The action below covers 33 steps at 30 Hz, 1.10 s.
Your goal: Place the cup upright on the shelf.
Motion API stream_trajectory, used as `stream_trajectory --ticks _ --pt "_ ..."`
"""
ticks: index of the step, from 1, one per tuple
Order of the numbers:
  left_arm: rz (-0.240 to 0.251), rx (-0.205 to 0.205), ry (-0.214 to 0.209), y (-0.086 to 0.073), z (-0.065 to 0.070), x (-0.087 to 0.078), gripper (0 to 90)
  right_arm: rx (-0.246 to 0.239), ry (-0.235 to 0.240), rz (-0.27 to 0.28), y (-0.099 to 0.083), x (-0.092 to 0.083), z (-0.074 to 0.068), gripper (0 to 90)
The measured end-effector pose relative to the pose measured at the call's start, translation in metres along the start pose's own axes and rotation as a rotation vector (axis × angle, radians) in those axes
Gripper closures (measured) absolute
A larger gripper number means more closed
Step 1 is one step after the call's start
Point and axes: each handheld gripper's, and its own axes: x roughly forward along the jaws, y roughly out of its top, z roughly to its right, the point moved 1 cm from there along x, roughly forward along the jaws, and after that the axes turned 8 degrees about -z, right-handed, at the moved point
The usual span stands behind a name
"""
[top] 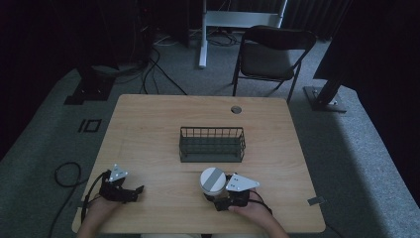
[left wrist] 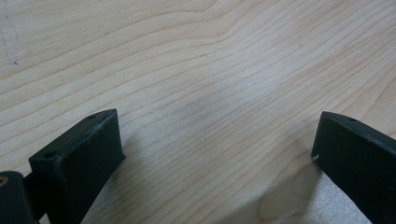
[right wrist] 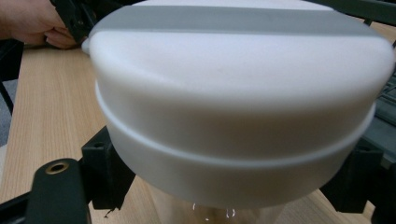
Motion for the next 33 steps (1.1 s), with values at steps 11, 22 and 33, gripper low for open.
stream_trajectory --ticks 11,22,33 --pt "0.001 0.0 0.0 0.0 0.0 0.0 2.0 0.035 -0.001 0.008 0.004 -0.003 0.0 18.4" --pt "0.001 0.0 0.0 0.0 0.0 0.0 2.0 0.031 -0.021 0.051 0.021 -0.01 -0.001 18.4" --pt "0.0 0.0 0.0 0.0 0.0 0.0 2.0 0.064 -0.065 0.115 0.049 -0.022 0.008 18.4"
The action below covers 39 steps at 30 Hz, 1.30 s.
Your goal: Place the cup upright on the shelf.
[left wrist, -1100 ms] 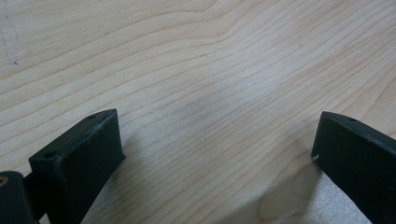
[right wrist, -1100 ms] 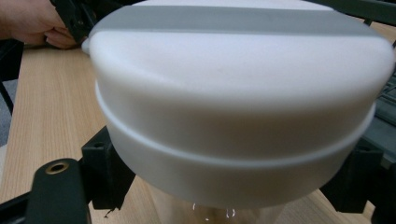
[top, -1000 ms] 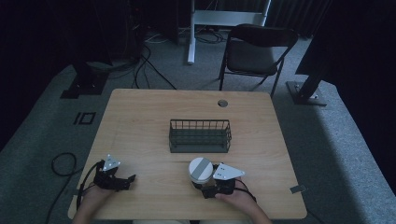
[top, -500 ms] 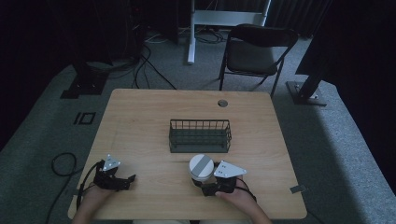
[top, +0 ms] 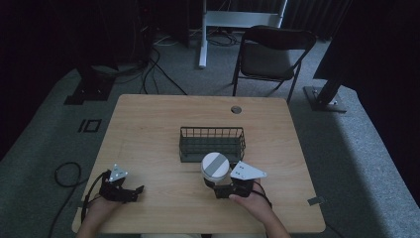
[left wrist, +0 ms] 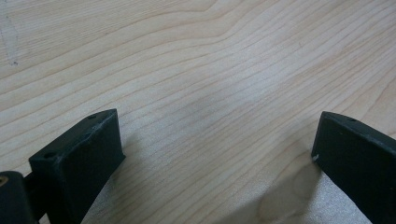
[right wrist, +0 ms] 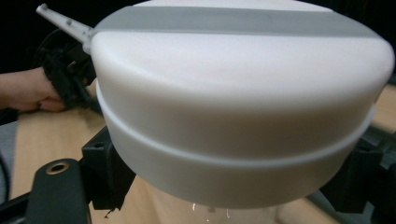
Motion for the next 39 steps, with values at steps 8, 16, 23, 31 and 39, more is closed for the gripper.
stream_trajectory --ticks 8,16,23,31,39 --pt "0.0 0.002 0.001 0.0 0.0 0.0 2.0 0.034 -0.052 0.058 0.028 0.002 0.01 18.4" --pt "0.0 0.002 0.001 0.0 0.0 0.0 2.0 0.086 -0.133 0.069 0.048 0.015 0.024 18.4" --pt "0.0 0.002 0.001 0.0 0.0 0.0 2.0 0.103 -0.22 0.084 0.063 0.028 0.033 18.4" --pt "0.0 0.003 0.001 0.0 0.0 0.0 2.0 0.15 -0.334 0.085 0.073 0.043 0.043 18.4" --pt "0.0 0.0 0.001 0.0 0.0 0.0 2.1 0.207 -0.436 0.059 0.077 0.056 0.051 18.4"
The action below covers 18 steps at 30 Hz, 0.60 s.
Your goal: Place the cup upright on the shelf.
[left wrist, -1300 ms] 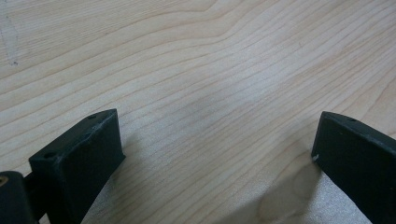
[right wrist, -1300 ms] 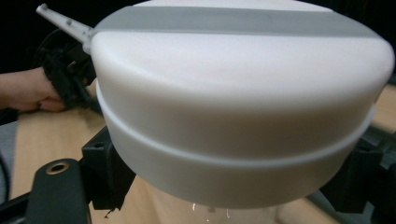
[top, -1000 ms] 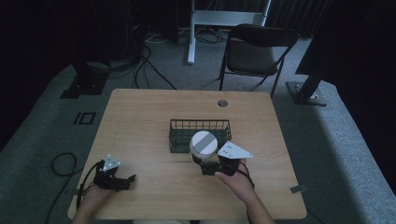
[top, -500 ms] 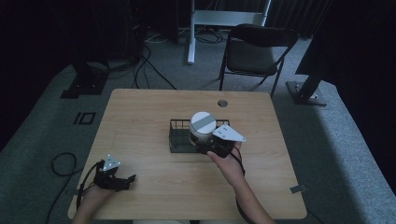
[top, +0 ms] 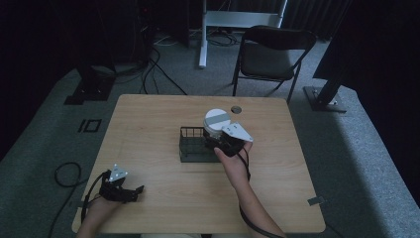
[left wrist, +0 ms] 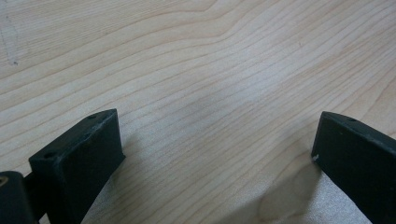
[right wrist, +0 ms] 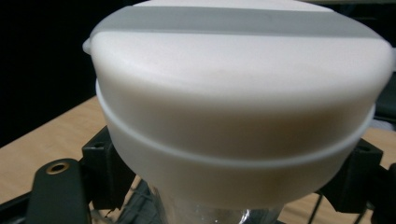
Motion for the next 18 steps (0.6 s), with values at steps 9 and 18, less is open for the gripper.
stream_trajectory --ticks 9,18 --pt "0.0 0.002 0.001 0.0 0.0 0.0 2.0 0.027 -0.109 -0.063 -0.009 0.017 0.001 18.4" --pt "0.0 0.0 0.0 0.0 0.0 0.0 2.0 0.05 -0.128 -0.109 -0.013 0.03 -0.005 18.4"
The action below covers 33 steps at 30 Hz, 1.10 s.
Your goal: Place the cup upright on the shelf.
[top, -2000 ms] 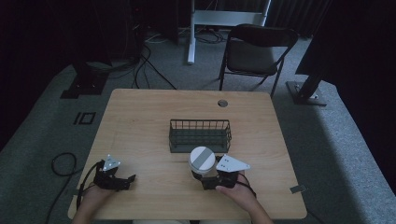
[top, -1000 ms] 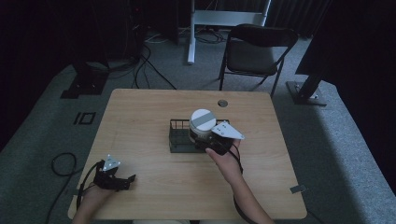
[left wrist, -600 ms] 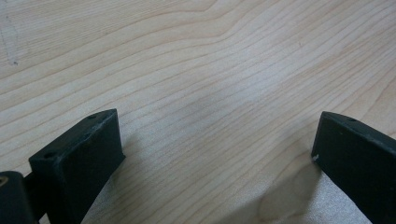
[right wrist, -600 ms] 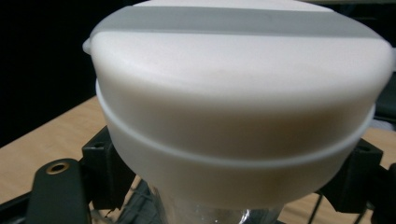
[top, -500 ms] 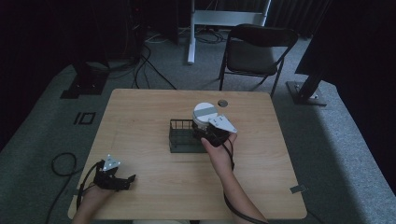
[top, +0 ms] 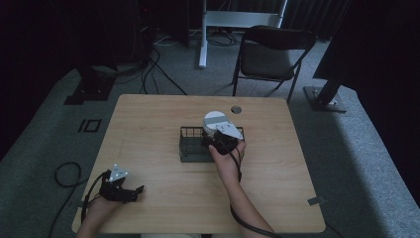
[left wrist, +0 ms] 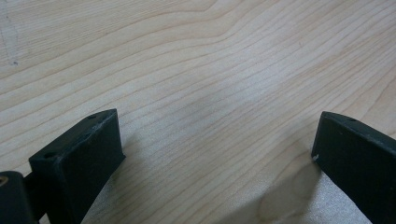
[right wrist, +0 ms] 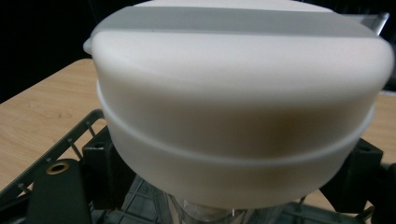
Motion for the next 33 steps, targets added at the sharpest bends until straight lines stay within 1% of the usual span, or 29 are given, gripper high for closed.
stream_trajectory --ticks 1,2,5,10,12,13,16,21,23,25,26,28,30,33 --pt "0.0 0.0 0.0 0.0 0.0 0.0 2.1 0.0 0.0 0.0 0.0 0.0 0.0 18.4" --pt "0.0 0.0 0.0 0.0 0.0 0.0 2.1 0.003 -0.005 -0.021 -0.002 0.002 -0.001 18.4" --pt "0.0 0.0 0.0 0.0 0.0 0.0 2.0 0.002 -0.018 -0.034 -0.004 0.004 -0.002 18.4" --pt "0.0 0.0 0.0 0.0 0.0 0.0 2.0 -0.005 -0.054 -0.05 -0.008 0.008 -0.006 18.4" --pt "0.0 -0.001 0.0 0.0 0.0 0.0 2.0 -0.001 -0.056 -0.051 -0.009 0.009 -0.007 18.4" --pt "0.0 0.0 0.0 0.0 0.0 0.0 2.0 -0.009 -0.073 -0.056 -0.01 0.01 -0.009 18.4" --pt "0.0 0.0 0.0 0.0 0.0 0.0 2.1 -0.016 -0.084 -0.052 -0.01 0.011 -0.009 18.4" --pt "0.0 0.0 0.0 0.0 0.0 0.0 2.0 -0.031 -0.09 -0.062 -0.01 0.012 -0.009 18.5" --pt "0.0 -0.001 0.0 0.0 0.0 0.0 2.0 -0.016 -0.076 -0.068 -0.011 0.013 -0.008 18.4" --pt "0.0 0.0 0.0 0.0 0.0 0.0 2.0 -0.013 -0.079 -0.073 -0.012 0.013 -0.008 18.4" --pt "0.0 0.0 0.0 0.0 0.0 0.0 2.0 -0.008 -0.07 -0.08 -0.012 0.014 -0.008 18.4" --pt "0.0 0.0 0.0 0.0 0.0 0.0 2.0 -0.009 -0.07 -0.093 -0.014 0.015 -0.007 18.4" --pt "0.0 0.0 0.0 0.0 0.0 0.0 2.1 -0.006 -0.068 -0.088 -0.014 0.015 -0.007 18.4" --pt "0.0 0.0 0.0 0.0 0.0 0.0 2.0 -0.015 -0.074 -0.097 -0.013 0.015 -0.009 18.4"
